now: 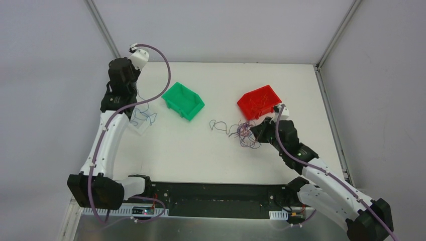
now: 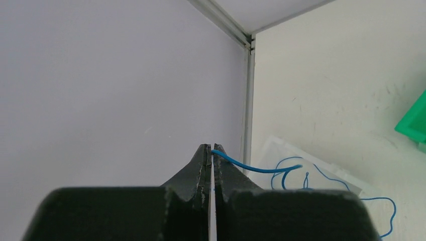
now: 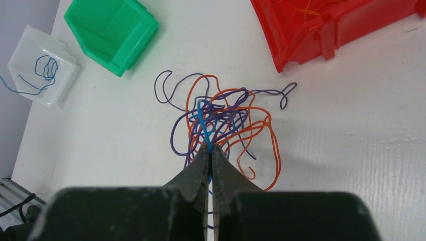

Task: Untangle the cables

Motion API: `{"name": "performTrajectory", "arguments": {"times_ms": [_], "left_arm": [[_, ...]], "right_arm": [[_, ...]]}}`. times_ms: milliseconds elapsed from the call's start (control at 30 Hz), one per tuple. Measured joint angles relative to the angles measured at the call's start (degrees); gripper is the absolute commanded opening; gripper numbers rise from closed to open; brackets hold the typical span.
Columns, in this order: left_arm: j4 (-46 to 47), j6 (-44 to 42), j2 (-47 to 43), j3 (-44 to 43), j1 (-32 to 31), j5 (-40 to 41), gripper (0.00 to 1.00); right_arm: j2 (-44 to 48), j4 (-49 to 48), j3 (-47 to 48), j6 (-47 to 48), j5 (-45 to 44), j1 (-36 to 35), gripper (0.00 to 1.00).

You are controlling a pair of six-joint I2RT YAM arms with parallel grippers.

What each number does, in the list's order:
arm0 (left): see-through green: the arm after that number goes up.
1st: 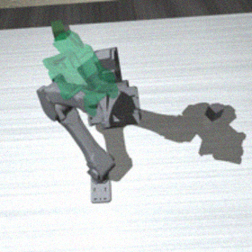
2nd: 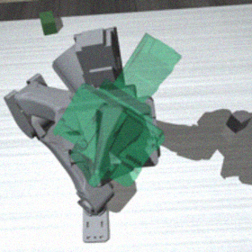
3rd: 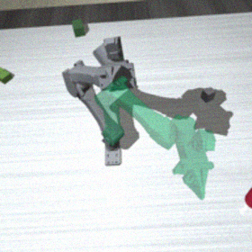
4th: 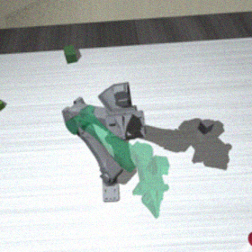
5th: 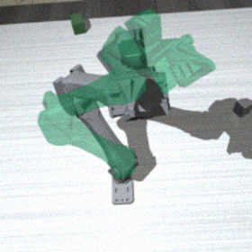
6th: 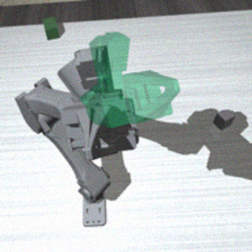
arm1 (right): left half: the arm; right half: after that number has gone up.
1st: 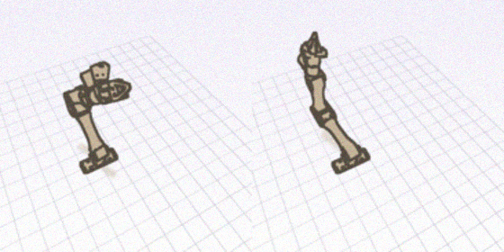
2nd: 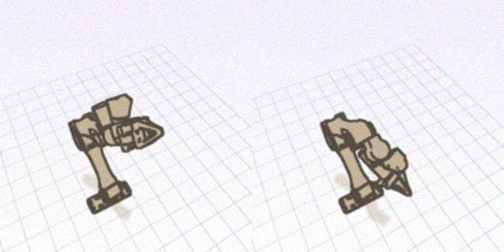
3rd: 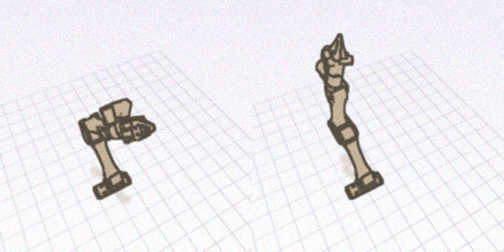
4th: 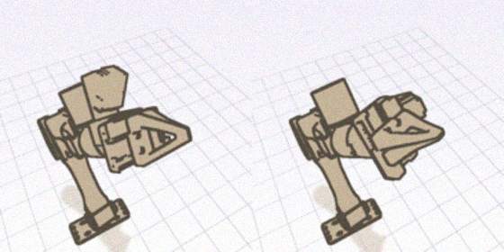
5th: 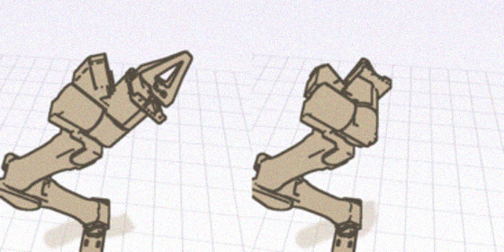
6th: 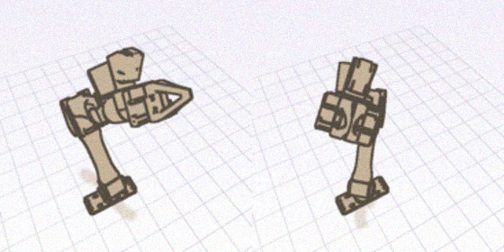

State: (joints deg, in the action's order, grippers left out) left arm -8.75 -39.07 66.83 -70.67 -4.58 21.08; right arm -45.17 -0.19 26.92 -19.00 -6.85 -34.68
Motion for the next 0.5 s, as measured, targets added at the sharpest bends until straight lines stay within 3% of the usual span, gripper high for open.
{"name": "performTrajectory", "arguments": {"times_ms": [500], "left_arm": [[0.09,-1.62,4.61,-6.6,8.59,2.58,0.0]], "right_arm": [[-2.43,2.43,3.89,2.12,1.42,0.0,0.0]]}}
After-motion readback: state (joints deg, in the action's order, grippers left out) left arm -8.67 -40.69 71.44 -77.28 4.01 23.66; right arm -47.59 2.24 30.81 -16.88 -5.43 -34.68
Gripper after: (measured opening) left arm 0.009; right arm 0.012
